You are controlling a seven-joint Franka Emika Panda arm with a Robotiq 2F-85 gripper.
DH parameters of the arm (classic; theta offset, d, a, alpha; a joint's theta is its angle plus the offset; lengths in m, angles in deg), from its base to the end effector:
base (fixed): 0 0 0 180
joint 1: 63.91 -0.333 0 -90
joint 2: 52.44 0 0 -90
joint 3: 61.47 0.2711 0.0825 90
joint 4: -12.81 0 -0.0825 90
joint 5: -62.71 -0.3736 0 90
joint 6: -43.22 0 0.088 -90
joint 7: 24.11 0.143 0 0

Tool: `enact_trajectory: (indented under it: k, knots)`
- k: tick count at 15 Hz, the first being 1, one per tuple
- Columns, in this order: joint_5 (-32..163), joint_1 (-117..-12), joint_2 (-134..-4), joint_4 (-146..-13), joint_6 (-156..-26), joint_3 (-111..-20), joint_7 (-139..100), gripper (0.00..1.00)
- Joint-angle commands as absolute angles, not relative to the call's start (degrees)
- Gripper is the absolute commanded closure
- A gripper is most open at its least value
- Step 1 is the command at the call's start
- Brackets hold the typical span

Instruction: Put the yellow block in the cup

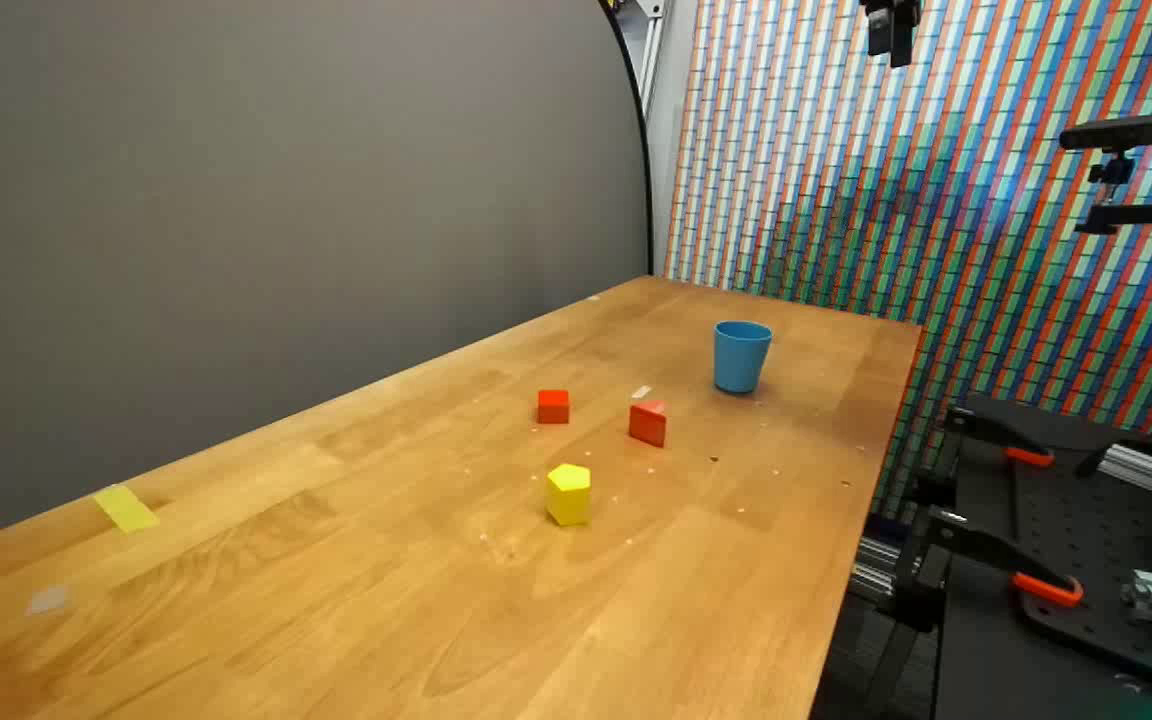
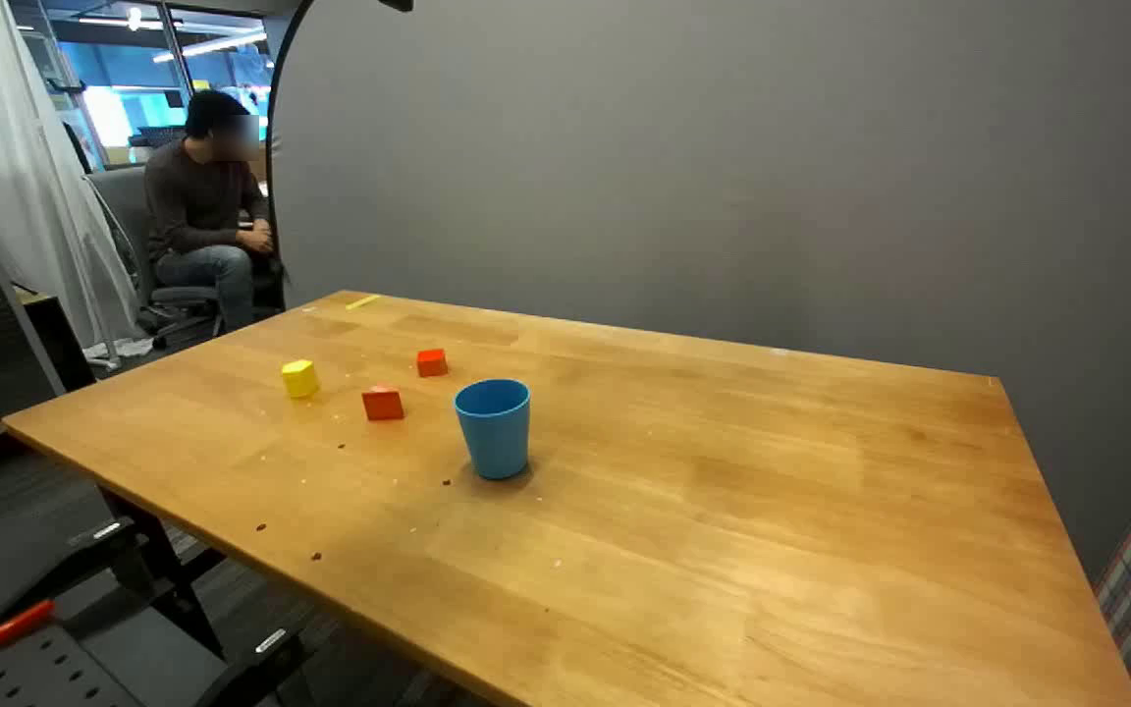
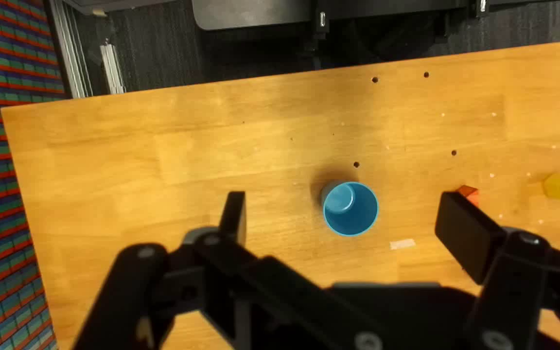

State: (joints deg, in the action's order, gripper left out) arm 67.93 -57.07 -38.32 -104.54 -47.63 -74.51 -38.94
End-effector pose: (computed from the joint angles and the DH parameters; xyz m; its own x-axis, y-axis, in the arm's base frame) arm 0.4202 -0.1693 0.4492 0.9734 -0.0595 -0.2213 -0.0665 -0.9975 -0.0239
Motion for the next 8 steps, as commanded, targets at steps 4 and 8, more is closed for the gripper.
enact_trajectory:
  k: [4,8]
  knots:
    - [67.8,-56.48,-38.23,-103.83,-47.54,-73.98,-39.07,0.0]
    - [62.97,-59.96,-46.81,-99.85,-51.06,-70.31,-37.14,0.0]
